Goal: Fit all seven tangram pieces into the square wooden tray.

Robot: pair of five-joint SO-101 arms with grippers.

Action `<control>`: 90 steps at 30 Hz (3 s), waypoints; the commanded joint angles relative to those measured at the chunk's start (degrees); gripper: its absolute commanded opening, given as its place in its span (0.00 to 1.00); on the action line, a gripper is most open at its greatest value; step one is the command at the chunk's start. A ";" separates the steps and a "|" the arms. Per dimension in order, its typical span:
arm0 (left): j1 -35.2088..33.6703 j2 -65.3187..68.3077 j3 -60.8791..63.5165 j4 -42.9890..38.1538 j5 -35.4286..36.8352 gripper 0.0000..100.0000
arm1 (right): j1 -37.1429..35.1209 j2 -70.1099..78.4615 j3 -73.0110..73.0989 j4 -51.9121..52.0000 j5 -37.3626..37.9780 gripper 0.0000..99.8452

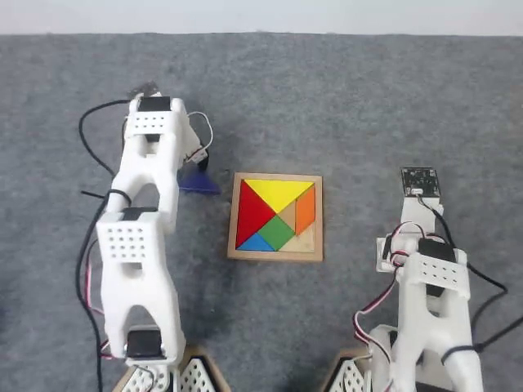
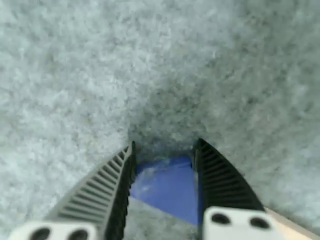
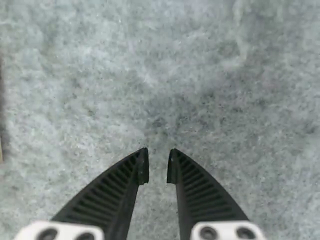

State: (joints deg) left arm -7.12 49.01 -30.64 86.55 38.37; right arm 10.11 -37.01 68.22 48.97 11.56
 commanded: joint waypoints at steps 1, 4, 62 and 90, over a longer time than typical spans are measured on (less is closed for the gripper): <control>1.41 4.57 -8.48 7.03 1.49 0.19 | 0.92 -1.98 -0.26 -0.92 0.70 0.09; 1.32 6.24 -12.79 10.55 1.32 0.19 | 0.92 -1.98 -0.26 -0.92 0.70 0.09; -0.18 -3.87 4.62 2.20 1.93 0.23 | 0.84 -1.54 -0.35 -0.92 0.18 0.09; -5.80 -3.87 4.53 9.58 -25.93 0.12 | 0.84 -1.63 -0.53 -0.92 0.18 0.09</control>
State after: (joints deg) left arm -8.53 45.58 -25.36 96.04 17.71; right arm 10.11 -37.01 68.22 48.88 11.56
